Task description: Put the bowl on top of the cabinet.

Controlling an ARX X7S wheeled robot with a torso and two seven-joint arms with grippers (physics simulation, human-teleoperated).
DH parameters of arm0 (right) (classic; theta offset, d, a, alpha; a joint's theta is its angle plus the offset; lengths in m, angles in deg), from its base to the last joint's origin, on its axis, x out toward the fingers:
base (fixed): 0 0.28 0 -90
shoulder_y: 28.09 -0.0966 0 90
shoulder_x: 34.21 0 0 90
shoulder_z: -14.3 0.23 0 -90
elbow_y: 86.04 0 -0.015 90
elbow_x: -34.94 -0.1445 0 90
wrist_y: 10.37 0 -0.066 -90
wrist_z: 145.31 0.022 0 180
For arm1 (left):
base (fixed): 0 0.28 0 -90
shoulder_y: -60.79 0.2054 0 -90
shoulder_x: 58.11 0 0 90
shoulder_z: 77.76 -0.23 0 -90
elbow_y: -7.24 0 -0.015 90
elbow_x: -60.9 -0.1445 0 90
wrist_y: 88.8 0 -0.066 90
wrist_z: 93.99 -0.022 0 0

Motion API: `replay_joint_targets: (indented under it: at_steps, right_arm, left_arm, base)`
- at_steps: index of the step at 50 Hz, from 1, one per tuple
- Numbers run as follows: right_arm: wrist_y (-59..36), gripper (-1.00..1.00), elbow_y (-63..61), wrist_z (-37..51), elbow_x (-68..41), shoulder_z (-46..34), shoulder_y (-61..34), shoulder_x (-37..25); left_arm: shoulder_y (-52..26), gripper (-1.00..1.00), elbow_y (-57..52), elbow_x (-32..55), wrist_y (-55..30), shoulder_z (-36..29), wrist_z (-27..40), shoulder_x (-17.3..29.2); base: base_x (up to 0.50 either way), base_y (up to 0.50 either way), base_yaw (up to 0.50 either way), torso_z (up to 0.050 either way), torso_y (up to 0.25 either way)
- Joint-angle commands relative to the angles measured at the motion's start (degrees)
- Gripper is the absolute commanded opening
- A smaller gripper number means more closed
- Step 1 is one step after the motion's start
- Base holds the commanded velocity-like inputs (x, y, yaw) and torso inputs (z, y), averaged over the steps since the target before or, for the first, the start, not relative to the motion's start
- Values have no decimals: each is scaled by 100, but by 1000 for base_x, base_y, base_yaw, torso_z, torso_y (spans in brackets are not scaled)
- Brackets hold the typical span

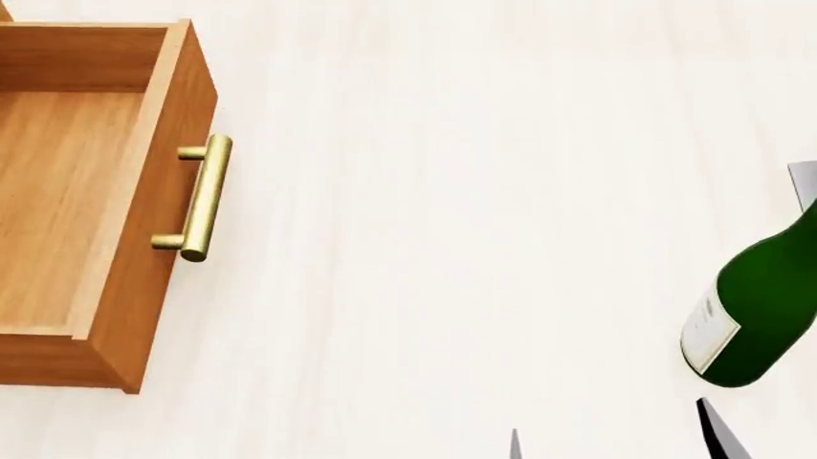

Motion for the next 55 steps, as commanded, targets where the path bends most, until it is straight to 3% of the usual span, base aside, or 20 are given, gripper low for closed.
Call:
replay_joint_targets:
  at_steps: [1,9,10,14,17,25,31,40,55]
  right_arm:
    - [-137,100,58,-182,97,88,-53,107]
    - [-221,100,42,-168,132,34,-116,103]
    - [-224,100,36,-172,145,19,-121,102]
    - [-231,100,33,-162,128,34,-115,93]
    - [-239,100,12,-159,139,21,-120,90]
    - [-342,100,-65,-138,124,19,-171,60]
    - [-380,100,-82,-125,184,-42,-196,68]
    - [-340,100,-23,-114,143,-17,-195,67]
    - [-395,100,-13,-106,190,-115,-252,74]
  left_arm:
    - [76,-100,869,-372,576,869,416,188]
    - [333,-100,1100,-327,985,1435,1018,255]
    - [401,-100,1227,-277,1123,1751,1460,270]
    - [529,-100,1301,-217,1229,2040,1865,300]
    - [676,-100,1353,-193,1273,2096,1861,286]
    - [1460,-100,1124,338,1949,3521,3199,219]
    - [1472,-100,1377,527,1823,3620,3118,108]
    - [1848,-100,1253,626,2323,4120,3504,-99]
    - [1847,-100,1433,494,2227,3984,3505,29]
  base:
    - [0,0,0,0,0]
    - [0,0,0,0,0]
    - [0,0,0,0,0]
    - [0,0,0,0,0]
    - [0,0,0,0,0]
    - [0,0,0,0,0]
    - [0,0,0,0,0]
    - [0,0,0,0,0]
    - [0,0,0,0,1]
